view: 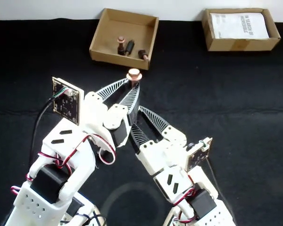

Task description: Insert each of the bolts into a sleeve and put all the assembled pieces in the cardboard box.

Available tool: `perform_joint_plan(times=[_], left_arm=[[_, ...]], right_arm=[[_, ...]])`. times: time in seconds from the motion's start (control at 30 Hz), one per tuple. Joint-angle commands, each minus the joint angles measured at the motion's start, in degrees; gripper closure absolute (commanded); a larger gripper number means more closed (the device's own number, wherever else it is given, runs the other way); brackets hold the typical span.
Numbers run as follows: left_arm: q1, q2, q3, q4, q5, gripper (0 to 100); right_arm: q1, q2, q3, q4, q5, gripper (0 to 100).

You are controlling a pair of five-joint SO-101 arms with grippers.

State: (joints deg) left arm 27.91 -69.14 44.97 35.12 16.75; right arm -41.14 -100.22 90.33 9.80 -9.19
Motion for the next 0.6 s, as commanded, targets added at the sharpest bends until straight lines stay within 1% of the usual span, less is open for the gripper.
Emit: perform_joint_plan(times=[0.0,0.1,0.23,0.3,0.33,0.4,0.47,0.57], left_arm=[[1.19,-0.04,-0.48,3.34,0.35,99],[3.38,-1.63,-0.57,7.03,0.35,99],[9.1,-6.2,-0.22,12.57,0.09,99],[10.68,-7.52,-0.4,15.3,0.09,99],[10.95,-7.69,-0.48,16.53,0.09,99],[11.12,-7.96,-0.84,18.81,0.0,98],[11.21,-8.04,-2.33,22.51,0.0,94],[10.95,-7.6,-3.74,27.78,0.26,83]], right_arm=[[0.66,0.04,13.14,0.22,0.79,99.1],[1.1,0.04,13.14,0.22,0.79,99.1],[1.1,0.04,12.97,0.22,0.79,99.1],[1.1,0.04,12.88,0.22,0.88,99.1],[1.1,0.04,12.88,0.22,1.41,99.1],[1.1,0.04,13.05,0.22,4.84,99.1],[1.36,0.04,13.05,0.22,6.59,99.1],[2.59,0.04,12.7,0.22,6.59,99.1]])
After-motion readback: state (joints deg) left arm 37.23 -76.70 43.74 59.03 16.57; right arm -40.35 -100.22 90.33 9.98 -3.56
